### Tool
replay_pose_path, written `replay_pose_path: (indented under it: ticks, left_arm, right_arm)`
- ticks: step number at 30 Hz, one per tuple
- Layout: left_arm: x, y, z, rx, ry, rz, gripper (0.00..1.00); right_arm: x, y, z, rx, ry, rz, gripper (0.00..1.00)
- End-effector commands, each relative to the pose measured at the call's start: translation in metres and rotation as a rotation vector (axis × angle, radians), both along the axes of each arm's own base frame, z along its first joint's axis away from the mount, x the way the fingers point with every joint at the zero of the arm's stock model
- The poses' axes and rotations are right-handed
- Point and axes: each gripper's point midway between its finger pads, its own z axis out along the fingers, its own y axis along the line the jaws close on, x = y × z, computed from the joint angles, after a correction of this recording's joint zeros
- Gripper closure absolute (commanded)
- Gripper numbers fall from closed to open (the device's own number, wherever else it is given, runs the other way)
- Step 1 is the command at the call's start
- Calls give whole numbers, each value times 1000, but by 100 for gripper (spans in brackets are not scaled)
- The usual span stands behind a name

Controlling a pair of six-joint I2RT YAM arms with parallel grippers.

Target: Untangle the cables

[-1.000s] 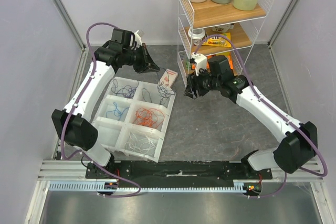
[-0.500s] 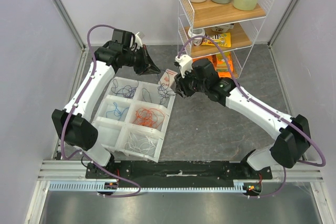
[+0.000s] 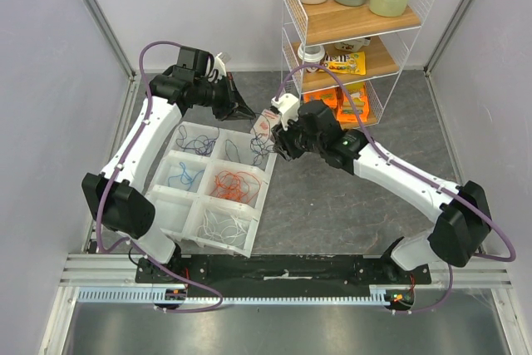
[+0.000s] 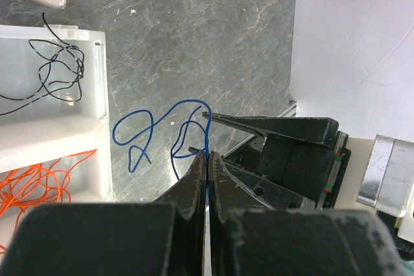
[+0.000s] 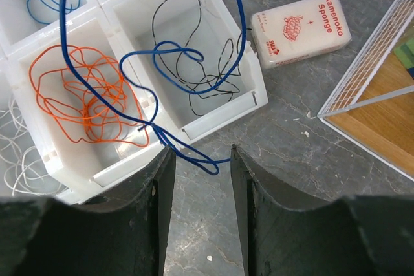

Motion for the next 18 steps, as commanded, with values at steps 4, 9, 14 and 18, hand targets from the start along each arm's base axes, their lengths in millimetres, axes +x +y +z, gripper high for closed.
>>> replay_pose_path:
  ticks: [4,9,14,18]
  left_arm:
    - [-13,-10,20,-99,13,-78,98]
    - [-22,-11,18,-138,60,-121,98]
    - [-23,-8,15,-141,81,-125,98]
    - [-27,-9,11,-139,107,-135,98]
  right_arm:
    - [12,-4,17,24,-154,-77,53]
    - [9,0,26,48,-233,-44,57]
    - [4,2,26,46,-255,-21,53]
    - [2,1,36,60,-277,-22,54]
